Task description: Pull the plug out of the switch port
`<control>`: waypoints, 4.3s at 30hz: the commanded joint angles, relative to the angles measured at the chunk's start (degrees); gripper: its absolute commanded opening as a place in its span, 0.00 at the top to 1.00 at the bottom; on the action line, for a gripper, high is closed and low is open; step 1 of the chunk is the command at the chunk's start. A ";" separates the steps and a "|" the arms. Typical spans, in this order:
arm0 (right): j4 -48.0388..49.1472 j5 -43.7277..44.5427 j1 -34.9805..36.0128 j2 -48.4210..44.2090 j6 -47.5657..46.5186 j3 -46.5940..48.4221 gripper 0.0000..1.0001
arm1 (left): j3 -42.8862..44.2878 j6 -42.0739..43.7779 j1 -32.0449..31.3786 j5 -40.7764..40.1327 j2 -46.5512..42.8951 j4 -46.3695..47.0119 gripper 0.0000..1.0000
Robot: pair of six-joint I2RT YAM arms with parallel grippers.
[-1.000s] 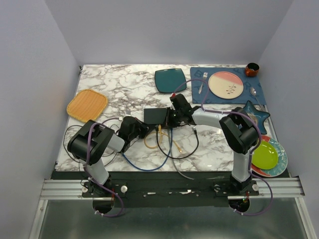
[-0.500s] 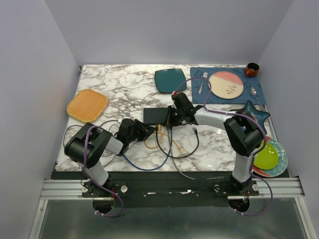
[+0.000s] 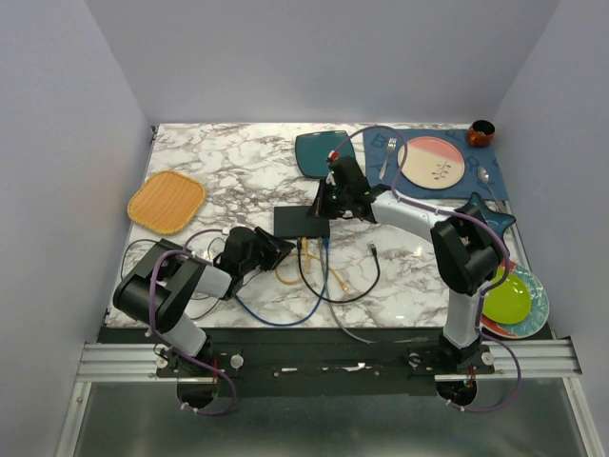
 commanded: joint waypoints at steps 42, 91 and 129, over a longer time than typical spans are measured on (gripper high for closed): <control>-2.82 -8.11 -3.27 11.65 1.22 3.34 0.99 | 6.88 -1.83 -0.65 0.70 14.16 5.18 0.68; -1.42 -3.81 0.85 -0.04 -0.80 -4.83 0.99 | 6.44 -0.51 -0.57 1.31 13.37 3.33 1.00; -5.20 -0.11 2.53 4.96 -1.33 0.87 0.99 | 0.29 -1.21 -1.00 3.69 12.49 9.13 1.00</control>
